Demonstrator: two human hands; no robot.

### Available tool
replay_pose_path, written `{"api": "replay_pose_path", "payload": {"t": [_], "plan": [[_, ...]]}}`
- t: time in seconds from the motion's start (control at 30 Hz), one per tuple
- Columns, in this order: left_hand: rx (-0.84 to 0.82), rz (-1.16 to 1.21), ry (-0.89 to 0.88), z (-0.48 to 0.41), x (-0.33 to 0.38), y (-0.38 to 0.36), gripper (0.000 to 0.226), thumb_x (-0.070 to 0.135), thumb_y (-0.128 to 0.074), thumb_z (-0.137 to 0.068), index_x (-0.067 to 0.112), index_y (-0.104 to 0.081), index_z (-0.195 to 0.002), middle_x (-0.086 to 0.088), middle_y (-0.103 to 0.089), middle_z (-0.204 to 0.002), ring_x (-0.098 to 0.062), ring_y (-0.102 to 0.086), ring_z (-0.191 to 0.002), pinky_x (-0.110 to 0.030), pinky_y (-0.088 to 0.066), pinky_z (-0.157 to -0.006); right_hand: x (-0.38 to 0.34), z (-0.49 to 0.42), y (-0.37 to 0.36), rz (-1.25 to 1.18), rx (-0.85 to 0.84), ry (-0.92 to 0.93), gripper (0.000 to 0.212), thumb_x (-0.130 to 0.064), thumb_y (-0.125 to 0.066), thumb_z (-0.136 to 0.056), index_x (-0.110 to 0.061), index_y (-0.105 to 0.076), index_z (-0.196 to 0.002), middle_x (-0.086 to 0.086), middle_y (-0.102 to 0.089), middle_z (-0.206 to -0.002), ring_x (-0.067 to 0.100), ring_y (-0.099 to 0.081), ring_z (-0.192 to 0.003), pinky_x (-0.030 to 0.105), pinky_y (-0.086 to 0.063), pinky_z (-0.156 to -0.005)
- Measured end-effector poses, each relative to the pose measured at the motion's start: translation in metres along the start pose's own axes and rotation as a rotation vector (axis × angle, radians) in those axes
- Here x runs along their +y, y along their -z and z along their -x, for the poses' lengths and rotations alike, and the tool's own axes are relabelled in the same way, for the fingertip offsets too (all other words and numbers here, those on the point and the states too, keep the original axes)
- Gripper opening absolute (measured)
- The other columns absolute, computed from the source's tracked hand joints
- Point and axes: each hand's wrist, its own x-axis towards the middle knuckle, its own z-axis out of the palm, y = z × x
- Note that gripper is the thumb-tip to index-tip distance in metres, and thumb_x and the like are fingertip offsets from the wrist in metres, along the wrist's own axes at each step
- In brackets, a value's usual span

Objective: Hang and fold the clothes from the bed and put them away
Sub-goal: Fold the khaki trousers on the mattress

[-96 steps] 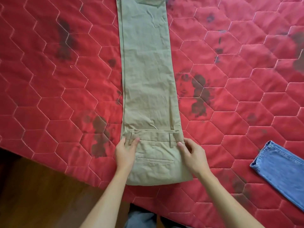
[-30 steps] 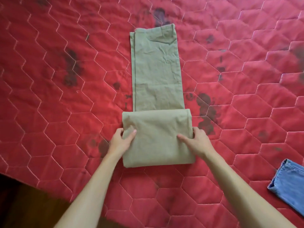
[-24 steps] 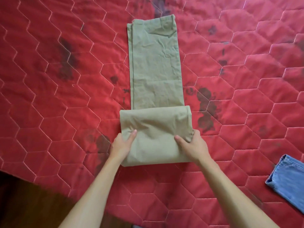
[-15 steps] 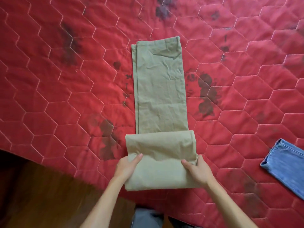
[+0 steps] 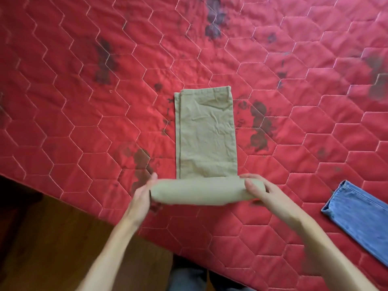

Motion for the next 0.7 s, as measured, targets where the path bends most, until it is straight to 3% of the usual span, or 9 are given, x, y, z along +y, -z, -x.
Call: {"api": "replay_pose_path", "payload": {"t": [0.07, 0.13, 0.2, 0.27, 0.33, 0.37, 0.43, 0.53, 0.7], "plan": [[0.098, -0.022, -0.006, -0.019, 0.015, -0.005, 0.108, 0.104, -0.026, -0.056, 0.015, -0.073, -0.094, -0.022, -0.071, -0.079, -0.027, -0.063, -0.065, -0.032, -0.049, -0.058, -0.006, -0.02, 0.004, -0.005, 0.004, 0.037, 0.075, -0.07, -0.082, -0.054, -0.031, -0.063, -0.115, -0.009, -0.07, -0.095, 0.008, -0.067, -0.085, 0.03, -0.055, -0.08], [0.17, -0.129, -0.026, -0.039, 0.023, -0.009, 0.097, 0.104, -0.019, -0.059, 0.024, -0.067, -0.086, -0.01, -0.069, -0.074, -0.027, -0.065, -0.07, -0.037, -0.054, -0.068, -0.006, -0.045, 0.004, 0.054, 0.063, 0.052, 0.057, -0.047, -0.087, -0.068, -0.024, -0.061, -0.114, -0.005, -0.06, -0.076, 0.008, -0.057, -0.07, 0.023, -0.049, -0.071], [0.175, -0.251, -0.045, -0.053, 0.03, -0.017, 0.081, 0.1, -0.032, -0.063, 0.035, -0.063, -0.098, 0.002, -0.068, -0.09, -0.025, -0.066, -0.089, -0.038, -0.052, -0.084, 0.0, -0.071, 0.001, 0.207, 0.203, 0.037, 0.045, -0.042, -0.078, -0.08, -0.025, -0.059, -0.118, -0.008, -0.055, -0.073, 0.008, -0.053, -0.066, 0.023, -0.042, -0.063], [0.216, -0.4, -0.039, -0.07, 0.03, -0.028, 0.074, 0.089, -0.052, -0.067, 0.03, -0.063, -0.111, 0.004, -0.065, -0.107, -0.021, -0.06, -0.104, -0.036, -0.048, -0.093, 0.007, -0.093, -0.004, 0.3, 0.279, -0.045, 0.049, -0.052, -0.069, -0.085, -0.026, -0.058, -0.125, -0.002, -0.061, -0.088, 0.017, -0.06, -0.086, 0.031, -0.047, -0.075], [0.289, -0.571, -0.036, -0.087, 0.03, -0.037, 0.076, 0.083, -0.056, -0.072, 0.022, -0.062, -0.115, -0.003, -0.054, -0.112, -0.027, -0.054, -0.115, -0.039, -0.044, -0.101, 0.018, -0.111, -0.009, 0.283, 0.303, -0.117, 0.06, -0.062, -0.064, -0.083, -0.022, -0.058, -0.129, 0.011, -0.061, -0.113, 0.028, -0.058, -0.11, 0.041, -0.049, -0.094], [0.309, -0.581, -0.021, -0.094, 0.03, -0.042, 0.074, 0.081, -0.057, -0.074, 0.019, -0.06, -0.115, -0.005, -0.048, -0.112, -0.029, -0.051, -0.118, -0.038, -0.041, -0.102, 0.021, -0.117, -0.011, 0.248, 0.312, -0.14, 0.066, -0.067, -0.062, -0.079, -0.02, -0.057, -0.127, 0.014, -0.059, -0.119, 0.029, -0.056, -0.114, 0.043, -0.048, -0.097], [0.319, -0.496, 0.014, -0.104, 0.03, -0.048, 0.068, 0.075, -0.061, -0.076, 0.017, -0.059, -0.111, -0.006, -0.051, -0.113, -0.029, -0.052, -0.116, -0.037, -0.04, -0.098, 0.023, -0.123, -0.013, 0.223, 0.328, -0.161, 0.073, -0.072, -0.058, -0.074, -0.017, -0.054, -0.122, 0.012, -0.059, -0.119, 0.029, -0.057, -0.113, 0.045, -0.049, -0.097], [0.312, -0.413, 0.057, -0.104, 0.026, -0.054, 0.062, 0.071, -0.064, -0.077, 0.018, -0.056, -0.107, -0.005, -0.063, -0.115, -0.029, -0.057, -0.114, -0.036, -0.041, -0.087, 0.027, -0.121, -0.014, 0.224, 0.313, -0.178, 0.062, -0.062, -0.061, -0.085, -0.014, -0.05, -0.121, 0.006, -0.062, -0.114, 0.028, -0.06, -0.109, 0.042, -0.049, -0.092], [0.244, -0.393, 0.262, -0.086, 0.003, -0.053, 0.098, 0.077, -0.069, -0.067, 0.009, -0.048, -0.134, -0.011, -0.056, -0.137, -0.032, -0.05, -0.129, -0.038, -0.041, -0.1, 0.05, -0.096, -0.02, 0.139, 0.254, -0.305, 0.07, -0.068, -0.065, -0.077, -0.011, -0.054, -0.116, 0.002, -0.063, -0.112, 0.021, -0.062, -0.101, 0.036, -0.048, -0.078]]}}
